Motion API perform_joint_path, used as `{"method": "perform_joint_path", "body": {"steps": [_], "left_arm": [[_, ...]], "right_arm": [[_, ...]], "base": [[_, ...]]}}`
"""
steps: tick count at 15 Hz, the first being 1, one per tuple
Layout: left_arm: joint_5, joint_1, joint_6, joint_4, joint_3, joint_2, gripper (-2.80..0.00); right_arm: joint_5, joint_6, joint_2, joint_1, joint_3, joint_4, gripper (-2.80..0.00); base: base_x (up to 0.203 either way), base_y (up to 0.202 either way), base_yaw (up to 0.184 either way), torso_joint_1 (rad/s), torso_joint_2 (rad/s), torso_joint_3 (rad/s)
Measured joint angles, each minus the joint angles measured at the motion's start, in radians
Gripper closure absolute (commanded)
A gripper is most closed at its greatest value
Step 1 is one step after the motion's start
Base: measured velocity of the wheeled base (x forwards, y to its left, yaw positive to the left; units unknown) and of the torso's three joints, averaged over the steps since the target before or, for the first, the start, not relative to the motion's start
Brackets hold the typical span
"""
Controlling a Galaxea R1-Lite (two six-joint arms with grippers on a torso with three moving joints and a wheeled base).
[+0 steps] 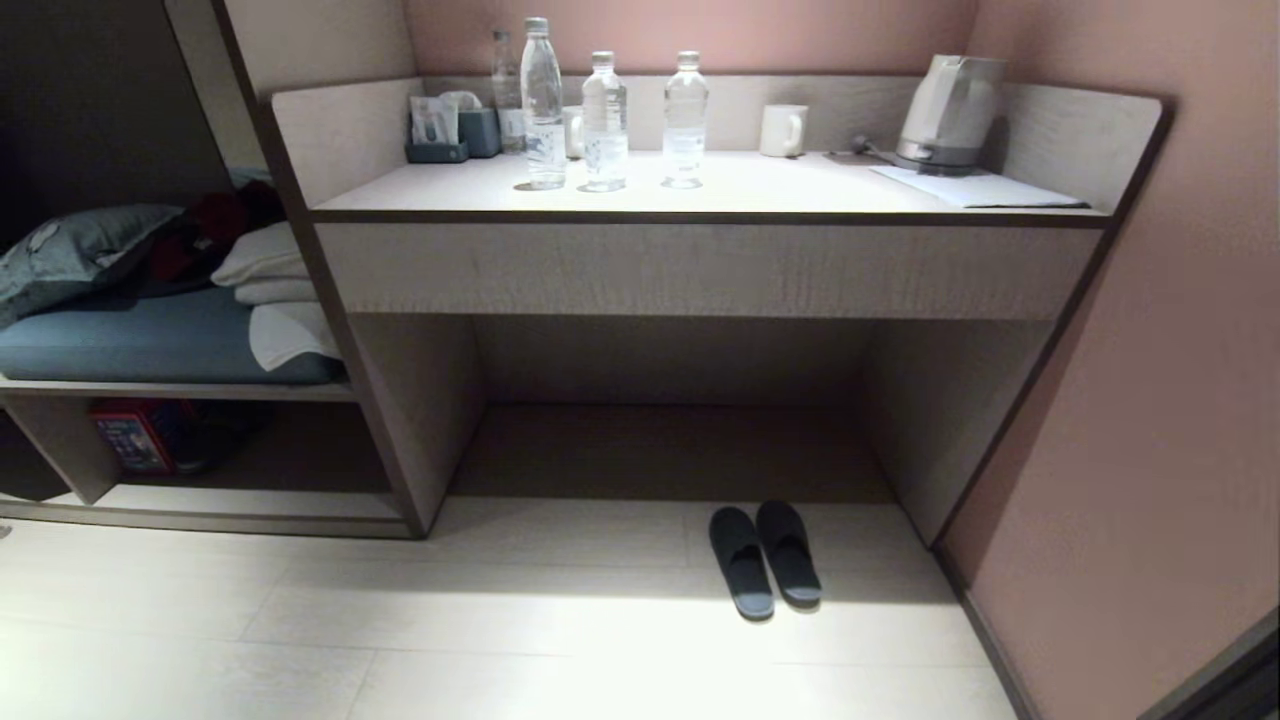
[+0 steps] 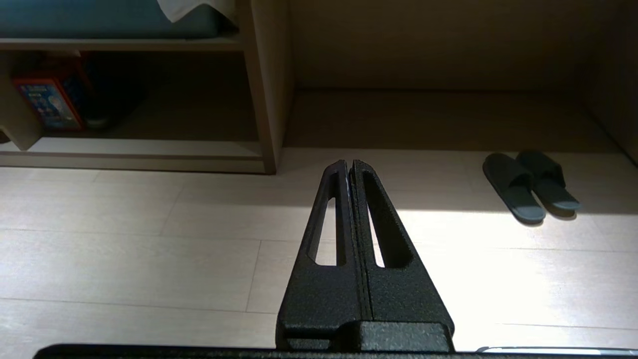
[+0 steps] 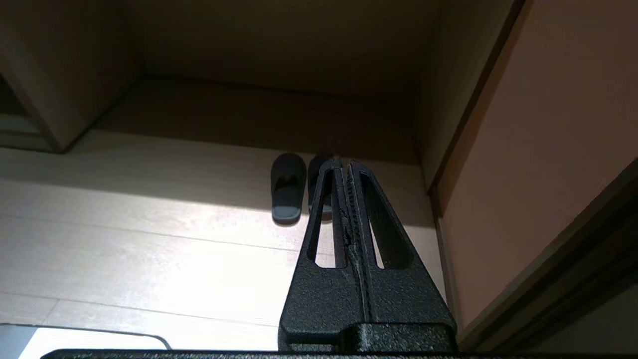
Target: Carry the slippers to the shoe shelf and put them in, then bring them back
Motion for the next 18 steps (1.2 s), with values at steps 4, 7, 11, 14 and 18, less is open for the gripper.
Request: {"method": "perform_joint_path", "body": {"steps": [4, 7, 11, 14, 18], "left_arm": [[0.000, 0.000, 0.000, 0.000, 0.000, 0.000, 0.00], [0.000, 0.000, 0.000, 0.000, 0.000, 0.000, 0.00], [0.000, 0.000, 0.001, 0.000, 0.000, 0.000, 0.00], [0.000, 0.000, 0.003, 0.000, 0.000, 0.000, 0.00], [0.000, 0.000, 0.003, 0.000, 0.000, 0.000, 0.00]], "right_arm": [[0.000, 0.000, 0.000, 0.000, 0.000, 0.000, 0.00], [0.000, 0.000, 0.000, 0.000, 0.000, 0.000, 0.00], [0.000, 0.000, 0.000, 0.000, 0.000, 0.000, 0.00], [0.000, 0.000, 0.000, 0.000, 0.000, 0.000, 0.00], [-0.002, 0.009, 0.000, 0.000, 0.000, -0.003, 0.00]], "base": [[0.000, 0.000, 0.000, 0.001, 0.00, 0.202], [0.000, 0.000, 0.000, 0.000, 0.00, 0.125], [0.000, 0.000, 0.000, 0.000, 0.00, 0.019], [0.000, 0.000, 0.000, 0.000, 0.00, 0.000], [0.000, 0.000, 0.000, 0.000, 0.00, 0.000]]}}
